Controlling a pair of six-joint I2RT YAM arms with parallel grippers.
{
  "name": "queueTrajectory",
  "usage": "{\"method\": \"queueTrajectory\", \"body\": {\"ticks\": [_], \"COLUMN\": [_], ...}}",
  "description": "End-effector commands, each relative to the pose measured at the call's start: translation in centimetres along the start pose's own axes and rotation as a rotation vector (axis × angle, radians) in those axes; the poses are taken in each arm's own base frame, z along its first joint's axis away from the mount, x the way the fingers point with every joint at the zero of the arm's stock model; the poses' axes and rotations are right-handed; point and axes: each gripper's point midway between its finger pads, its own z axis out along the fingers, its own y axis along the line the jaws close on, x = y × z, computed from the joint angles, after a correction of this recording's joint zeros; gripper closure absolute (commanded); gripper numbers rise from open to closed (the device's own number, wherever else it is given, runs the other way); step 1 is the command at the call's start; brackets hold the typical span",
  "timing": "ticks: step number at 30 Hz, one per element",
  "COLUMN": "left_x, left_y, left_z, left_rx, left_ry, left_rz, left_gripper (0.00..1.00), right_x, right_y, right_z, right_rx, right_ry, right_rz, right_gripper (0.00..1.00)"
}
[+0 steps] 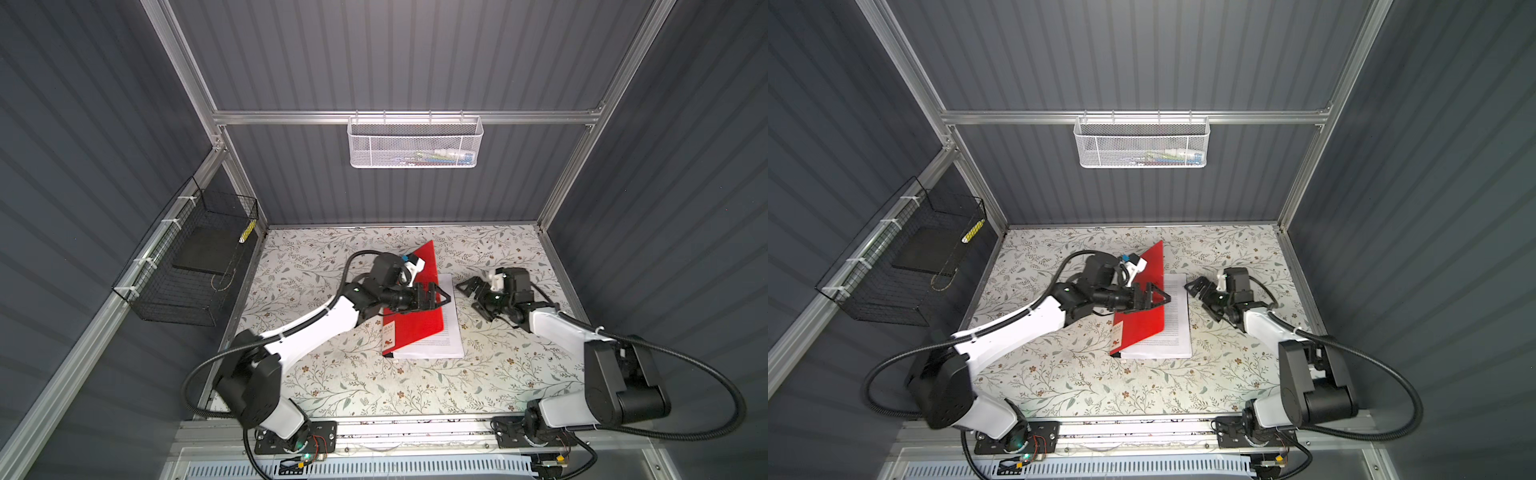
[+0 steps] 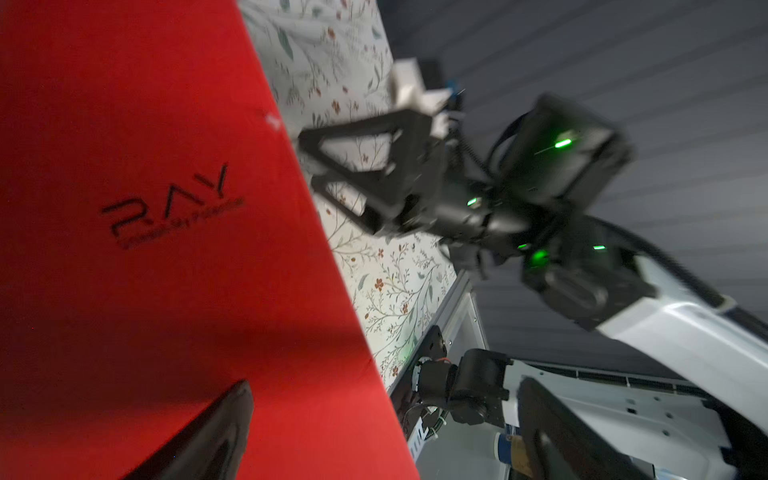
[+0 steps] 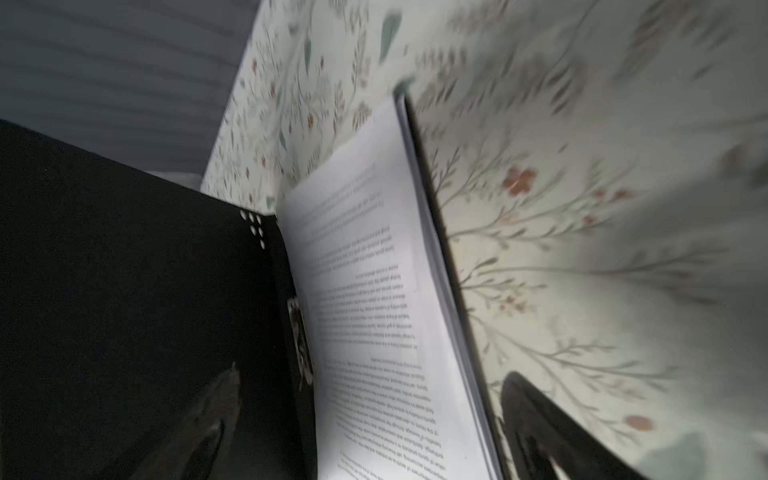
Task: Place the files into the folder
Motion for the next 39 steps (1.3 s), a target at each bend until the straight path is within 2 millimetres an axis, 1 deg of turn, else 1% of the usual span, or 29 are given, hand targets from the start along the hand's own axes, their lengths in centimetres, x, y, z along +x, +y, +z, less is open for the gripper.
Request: {"method": "queueTrajectory", "body": {"ticks": [1, 3, 4, 5, 6, 7, 8, 9, 10, 12, 14, 16, 17, 19, 21, 24, 26, 28, 29, 30, 31, 32, 33, 34, 35, 36, 37, 38, 39], "left_x": [-2.3, -3.9, -4.8, -5.9, -7.0, -7.9, -8.7, -8.9, -8.8, -7.0, -5.5, -4.2, -3.7, -3.5, -3.4, -3.9, -3.9, -3.7, -3.6, -4.1, -4.3, -4.1, -4.5, -4.8, -4.4, -4.8, -5.7, -5.5, -5.6], "left_y": [-1.4, -1.2, -0.8, 0.3, 1.5, 2.7, 5.0, 7.3, 9.1, 13.4, 16.3, 19.1, 20.6, 23.1, 25.7, 29.0, 30.5, 32.1, 32.8, 33.3, 33.5, 34.1, 34.4, 34.4, 35.0, 35.4, 35.4, 36.0, 36.3], "left_z": [-0.1, -2.5, -4.1, -6.3, -9.0, -11.5, -14.8, -18.2, -21.0, -26.4, -29.6, -32.7, -33.5, -33.3, -32.7, -31.7, -31.5, -31.3, -31.2, -31.1, -29.8, -28.8, -28.9, -28.9, -28.0, -27.9, -28.1, -27.5, -27.5], "left_rx": [0.057, 0.024, -0.006, -0.053, -0.101, -0.156, -0.285, -0.45, -0.596, -0.893, -1.104, -1.317, -1.377, -1.404, -1.46, -1.542, -1.514, -1.449, -1.432, -1.373, -1.298, -1.251, -1.256, -1.257, -1.236, -1.242, -1.249, -1.244, -1.26], "left_ry": [-0.066, -0.121, -0.16, -0.218, -0.295, -0.376, -0.495, -0.603, -0.698, -0.888, -0.968, -1.026, -1.025, -0.998, -0.97, -0.903, -0.963, -1.008, -1.03, -1.058, -1.007, -0.94, -0.983, -1.008, -0.921, -0.886, -0.924, -0.853, -0.825], "left_rz": [0.001, 0.044, 0.061, 0.066, 0.066, 0.066, 0.068, 0.081, 0.119, 0.123, 0.21, 0.196, 0.173, 0.167, 0.172, 0.212, 0.199, 0.188, 0.193, 0.232, 0.264, 0.253, 0.283, 0.319, 0.271, 0.244, 0.293, 0.252, 0.223], "left_gripper": [0.0, 0.0, 0.0, 0.0, 0.0, 0.0, 0.0, 0.0, 0.0, 0.0, 0.0, 0.0, 0.0, 0.0, 0.0, 0.0, 0.0, 0.0, 0.0, 0.0, 0.0, 0.0, 0.0, 0.0, 0.0, 0.0, 0.0, 0.0, 0.0], "right_x": [-2.7, -3.5, -3.8, -4.0, -4.1, -4.6, -4.9, -5.3, -5.7, -6.8, -7.6, -8.4, -8.7, -9.1, -10.4, -11.6, -11.8, -12.0, -12.1, -12.1, -11.9, -12.1, -11.7, -11.0, -10.5, -10.4, -10.5, -10.5, -10.6], "right_y": [-1.6, -1.4, -1.1, -1.0, -0.6, -0.8, -0.7, -1.1, -1.7, -3.2, -3.7, -5.3, -5.7, -7.0, -8.0, -8.3, -9.6, -10.0, -9.7, -9.6, -9.7, -9.5, -8.9, -8.4, -8.0, -7.7, -8.6, -9.0, -8.8], "right_z": [-2.9, -4.5, -5.2, -5.9, -6.6, -7.3, -8.2, -8.8, -9.2, -10.0, -10.0, -10.2, -10.2, -10.2, -11.3, -11.9, -10.7, -9.5, -9.2, -9.0, -8.6, -8.3, -7.6, -6.5, -5.2, -5.5, -6.2, -6.3, -6.4], "right_rx": [0.089, 0.096, 0.09, 0.087, 0.076, 0.098, 0.113, 0.148, 0.195, 0.285, 0.287, 0.344, 0.347, 0.381, 0.453, 0.458, 0.475, 0.456, 0.438, 0.443, 0.449, 0.429, 0.401, 0.38, 0.349, 0.326, 0.375, 0.39, 0.379], "right_ry": [-0.112, -0.139, -0.155, -0.176, -0.195, -0.239, -0.274, -0.302, -0.328, -0.391, -0.431, -0.494, -0.528, -0.608, -0.685, -0.814, -0.814, -0.805, -0.816, -0.785, -0.755, -0.761, -0.741, -0.69, -0.675, -0.737, -0.741, -0.724, -0.757], "right_rz": [0.032, -0.003, -0.024, -0.044, -0.071, -0.094, -0.122, -0.143, -0.162, -0.211, -0.297, -0.322, -0.364, -0.458, -0.481, -0.534, -0.537, -0.572, -0.587, -0.589, -0.586, -0.605, -0.642, -0.69, -0.75, -0.774, -0.723, -0.702, -0.716], "right_gripper": [0.01, 0.01, 0.01, 0.01, 0.01, 0.01, 0.01, 0.01, 0.01, 0.01, 0.01, 0.01, 0.01, 0.01, 0.01, 0.01, 0.01, 0.01, 0.01, 0.01, 0.01, 0.01, 0.01, 0.01, 0.01, 0.01, 0.01, 0.01, 0.01]}}
